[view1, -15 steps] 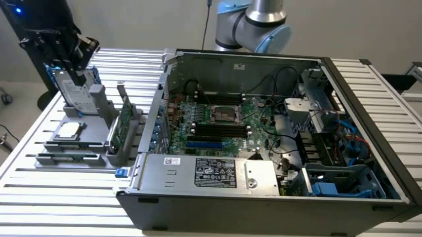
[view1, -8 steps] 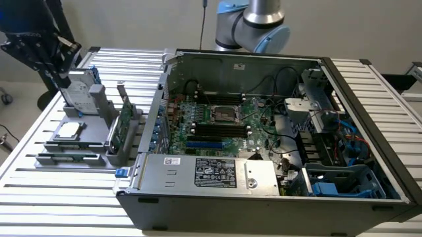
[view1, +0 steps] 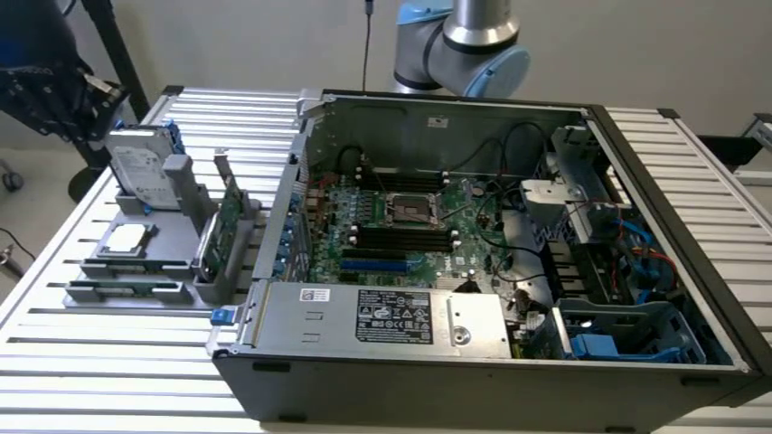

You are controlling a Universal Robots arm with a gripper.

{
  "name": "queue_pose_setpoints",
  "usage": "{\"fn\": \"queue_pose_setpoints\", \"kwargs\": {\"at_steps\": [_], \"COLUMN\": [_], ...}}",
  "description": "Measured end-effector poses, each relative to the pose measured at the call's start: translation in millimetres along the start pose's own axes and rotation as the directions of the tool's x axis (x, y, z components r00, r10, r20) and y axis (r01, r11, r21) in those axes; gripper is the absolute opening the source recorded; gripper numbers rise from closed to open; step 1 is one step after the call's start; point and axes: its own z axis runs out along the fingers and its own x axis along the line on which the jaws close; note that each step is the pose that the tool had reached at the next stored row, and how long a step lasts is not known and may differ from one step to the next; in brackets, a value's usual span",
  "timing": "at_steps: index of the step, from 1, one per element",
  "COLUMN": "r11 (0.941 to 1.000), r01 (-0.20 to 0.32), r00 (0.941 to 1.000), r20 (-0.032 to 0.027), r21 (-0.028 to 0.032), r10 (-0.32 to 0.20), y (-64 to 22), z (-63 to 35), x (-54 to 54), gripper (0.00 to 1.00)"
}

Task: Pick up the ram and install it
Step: 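Reach for the ram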

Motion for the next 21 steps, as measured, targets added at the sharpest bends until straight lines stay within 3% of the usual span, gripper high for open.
{"fn": "queue_pose_setpoints", "kwargs": {"at_steps": [5, 12, 17, 21], "r11": [0.9999, 0.9992, 0.9960, 0.9938], "r01": [0.010, 0.040, 0.090, 0.111], "r00": [0.9999, 0.9987, 0.9953, 0.9931], "r20": [-0.0076, -0.0312, -0.0380, -0.0400], "r21": [0.0015, 0.0024, 0.0022, 0.0020], "r10": [-0.010, -0.040, -0.090, -0.111], "y": [-8.3, -14.7, -15.0, -15.8], "z": [1.3, 6.3, 8.4, 10.0], "x": [-0.6, -0.9, -1.0, -0.6], "gripper": [0.11, 0.11, 0.11, 0.11]}}
